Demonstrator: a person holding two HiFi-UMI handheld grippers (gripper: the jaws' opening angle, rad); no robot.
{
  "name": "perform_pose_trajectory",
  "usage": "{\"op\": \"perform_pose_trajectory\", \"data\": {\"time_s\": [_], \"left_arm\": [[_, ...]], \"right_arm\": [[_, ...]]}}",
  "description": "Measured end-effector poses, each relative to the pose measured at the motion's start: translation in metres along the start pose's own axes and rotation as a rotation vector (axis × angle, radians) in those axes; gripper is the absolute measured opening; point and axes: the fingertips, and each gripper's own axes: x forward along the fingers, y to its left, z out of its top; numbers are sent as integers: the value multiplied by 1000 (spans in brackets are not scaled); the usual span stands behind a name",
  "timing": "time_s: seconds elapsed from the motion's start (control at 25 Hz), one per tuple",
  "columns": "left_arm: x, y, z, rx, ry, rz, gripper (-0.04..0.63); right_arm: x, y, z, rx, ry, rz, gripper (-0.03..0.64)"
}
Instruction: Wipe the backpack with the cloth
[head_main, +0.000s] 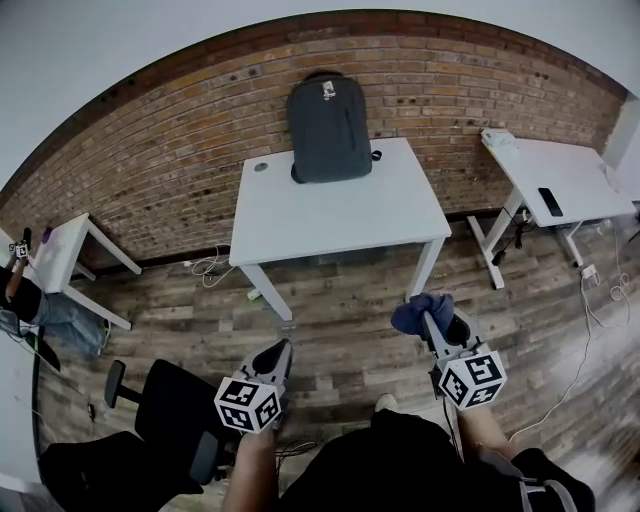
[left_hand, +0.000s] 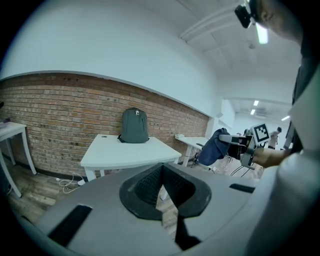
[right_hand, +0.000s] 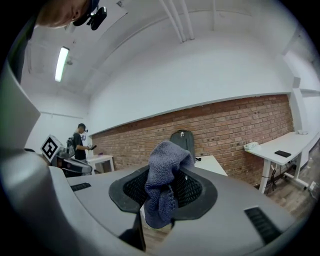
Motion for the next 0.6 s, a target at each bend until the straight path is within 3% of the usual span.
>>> {"op": "perform_pose_trajectory", "data": {"time_s": [0.2,0.6], "left_arm": [[-49,9,-25,-9,1,-8,-9],[-113,1,-47,-3,-35,-64,-9]], "right_arm": [[-35,53,-6,-73,-8,-20,111],[-99,110,-7,-101,-29,-78,110]]}}
